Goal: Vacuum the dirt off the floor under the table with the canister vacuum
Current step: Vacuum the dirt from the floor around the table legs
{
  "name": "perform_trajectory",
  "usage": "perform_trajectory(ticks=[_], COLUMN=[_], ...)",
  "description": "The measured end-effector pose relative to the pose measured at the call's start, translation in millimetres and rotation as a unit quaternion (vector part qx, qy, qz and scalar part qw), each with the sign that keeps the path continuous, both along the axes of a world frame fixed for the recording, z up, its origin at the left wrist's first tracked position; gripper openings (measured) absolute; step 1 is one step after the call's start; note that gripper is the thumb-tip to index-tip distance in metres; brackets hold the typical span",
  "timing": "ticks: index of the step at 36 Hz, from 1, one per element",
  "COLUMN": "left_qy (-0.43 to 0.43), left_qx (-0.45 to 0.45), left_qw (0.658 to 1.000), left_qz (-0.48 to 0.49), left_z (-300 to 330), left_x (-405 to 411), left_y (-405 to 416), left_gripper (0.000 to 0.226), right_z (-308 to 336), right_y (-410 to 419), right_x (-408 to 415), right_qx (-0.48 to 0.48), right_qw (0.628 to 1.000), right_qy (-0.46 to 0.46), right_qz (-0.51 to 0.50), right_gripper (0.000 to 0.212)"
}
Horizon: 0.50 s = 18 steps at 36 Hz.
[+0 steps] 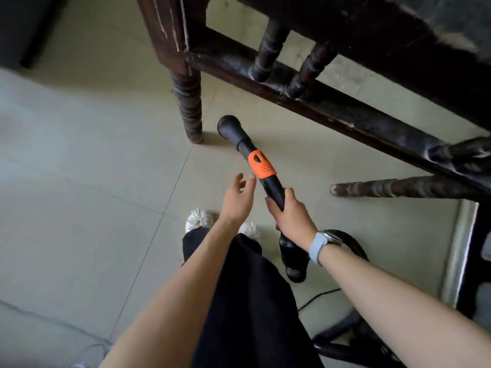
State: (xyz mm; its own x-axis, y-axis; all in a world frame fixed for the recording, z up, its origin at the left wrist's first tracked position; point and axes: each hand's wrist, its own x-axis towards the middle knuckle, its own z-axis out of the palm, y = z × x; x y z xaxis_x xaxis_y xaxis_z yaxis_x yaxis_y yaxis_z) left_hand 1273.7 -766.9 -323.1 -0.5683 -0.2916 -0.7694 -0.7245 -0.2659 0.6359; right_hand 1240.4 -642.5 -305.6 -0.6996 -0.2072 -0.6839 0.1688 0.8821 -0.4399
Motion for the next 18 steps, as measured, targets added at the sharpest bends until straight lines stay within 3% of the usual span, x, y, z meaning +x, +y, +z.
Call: perform_trajectory(ticks=[6,10,18], left_qy=[0.009,0.042,0.111], left_qx=[0.043,0.038,-0.049], left_qw=[0.997,0.991,0.986], left_qz=[0.058,0.123,0.110], left_z=[52.1,82.9,121.7], left_x=[33.7,62.0,89.8], left_y=[3.7,-2.0,-60.6], left_gripper=[0.021,0.018,0.025], right_z=[66.5,97.8,111.9], right_y=[-1.4,-12.6,-62.9], right_x=[55.7,74.7,91.2], right_qx=[0.009,-0.019,-0.039], right_qw=[0.994,0.990,0.984], right_qy=[-0.050,-0.077,-0.146], right_qz=[0.092,0.114,0.090], right_gripper=[0.037,0.040,0.031])
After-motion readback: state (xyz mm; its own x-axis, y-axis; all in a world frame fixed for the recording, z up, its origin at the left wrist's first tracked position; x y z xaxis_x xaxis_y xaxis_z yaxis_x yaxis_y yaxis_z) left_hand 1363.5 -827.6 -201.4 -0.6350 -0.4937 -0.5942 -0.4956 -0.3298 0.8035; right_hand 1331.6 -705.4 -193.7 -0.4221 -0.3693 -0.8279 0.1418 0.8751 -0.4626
